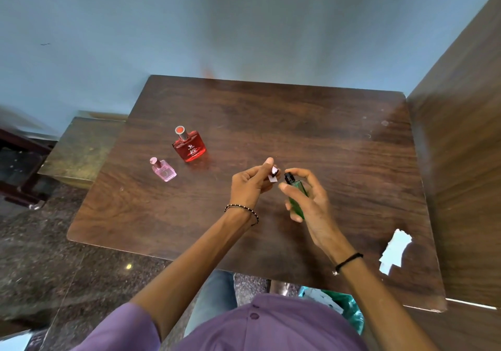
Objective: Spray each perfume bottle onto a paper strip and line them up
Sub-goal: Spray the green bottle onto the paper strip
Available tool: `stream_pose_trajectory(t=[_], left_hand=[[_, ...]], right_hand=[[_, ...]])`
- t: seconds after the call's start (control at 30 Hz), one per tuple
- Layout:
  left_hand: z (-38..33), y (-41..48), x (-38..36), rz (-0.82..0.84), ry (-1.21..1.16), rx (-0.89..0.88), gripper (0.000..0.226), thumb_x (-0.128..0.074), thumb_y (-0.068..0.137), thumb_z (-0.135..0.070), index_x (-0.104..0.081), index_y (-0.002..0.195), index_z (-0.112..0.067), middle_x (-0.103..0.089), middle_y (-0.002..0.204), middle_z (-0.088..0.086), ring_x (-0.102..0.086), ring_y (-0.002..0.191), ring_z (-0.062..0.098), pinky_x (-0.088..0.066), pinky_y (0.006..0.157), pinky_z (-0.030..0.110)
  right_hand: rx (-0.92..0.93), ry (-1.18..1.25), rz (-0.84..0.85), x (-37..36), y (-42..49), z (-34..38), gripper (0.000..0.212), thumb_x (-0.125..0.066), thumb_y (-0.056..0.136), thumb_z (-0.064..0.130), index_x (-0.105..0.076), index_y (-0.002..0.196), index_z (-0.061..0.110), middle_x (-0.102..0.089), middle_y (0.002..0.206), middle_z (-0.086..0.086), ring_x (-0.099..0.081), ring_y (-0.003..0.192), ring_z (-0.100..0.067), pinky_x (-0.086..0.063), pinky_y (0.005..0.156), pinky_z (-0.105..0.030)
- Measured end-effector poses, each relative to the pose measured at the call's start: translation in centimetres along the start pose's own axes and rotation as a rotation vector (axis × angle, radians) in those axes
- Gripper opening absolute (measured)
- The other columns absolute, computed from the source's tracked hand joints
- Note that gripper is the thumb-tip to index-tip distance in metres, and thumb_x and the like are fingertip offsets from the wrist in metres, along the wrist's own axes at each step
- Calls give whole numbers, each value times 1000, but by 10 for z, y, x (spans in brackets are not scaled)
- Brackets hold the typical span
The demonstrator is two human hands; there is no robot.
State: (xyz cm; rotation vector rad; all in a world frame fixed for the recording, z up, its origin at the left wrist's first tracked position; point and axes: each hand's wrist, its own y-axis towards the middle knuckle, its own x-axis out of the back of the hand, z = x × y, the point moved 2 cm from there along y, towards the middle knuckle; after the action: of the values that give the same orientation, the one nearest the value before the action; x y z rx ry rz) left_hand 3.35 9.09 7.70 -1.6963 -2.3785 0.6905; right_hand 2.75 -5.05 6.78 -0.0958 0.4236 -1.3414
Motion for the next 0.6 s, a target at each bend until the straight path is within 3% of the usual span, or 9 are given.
stream_pose_trajectory(t=[0.1,0.37,0.6], left_hand=[[-1,-4,-5,9,-19,3,31,-70,89,-33,-77,91,-3,-76,96,16,-70,102,29,-54,97,41],[-2,-8,-11,54,-14,-23,34,-69,89,-31,-75,101,0,-75,99,17,-71,101,28,-57,91,31],[0,-4,-4,55,-14,29,38,-71,87,-35,-74,102,0,-76,101,13,-72,100,25,-56,93,36]], right_hand=[[-10,-2,-72,-3,2,0,30,-76,88,15,-64,112,28,-72,91,8,-54,61,-13,-34,44,-23],[-13,106,-125,-3,7,-1,35,-78,85,10,-63,115,22,-69,87,6,-52,59,-12,-34,43,-24],[-19,50,-135,4,6,-2,35,-76,86,8,-64,114,25,-67,82,9,-51,58,-10,-34,46,-26]])
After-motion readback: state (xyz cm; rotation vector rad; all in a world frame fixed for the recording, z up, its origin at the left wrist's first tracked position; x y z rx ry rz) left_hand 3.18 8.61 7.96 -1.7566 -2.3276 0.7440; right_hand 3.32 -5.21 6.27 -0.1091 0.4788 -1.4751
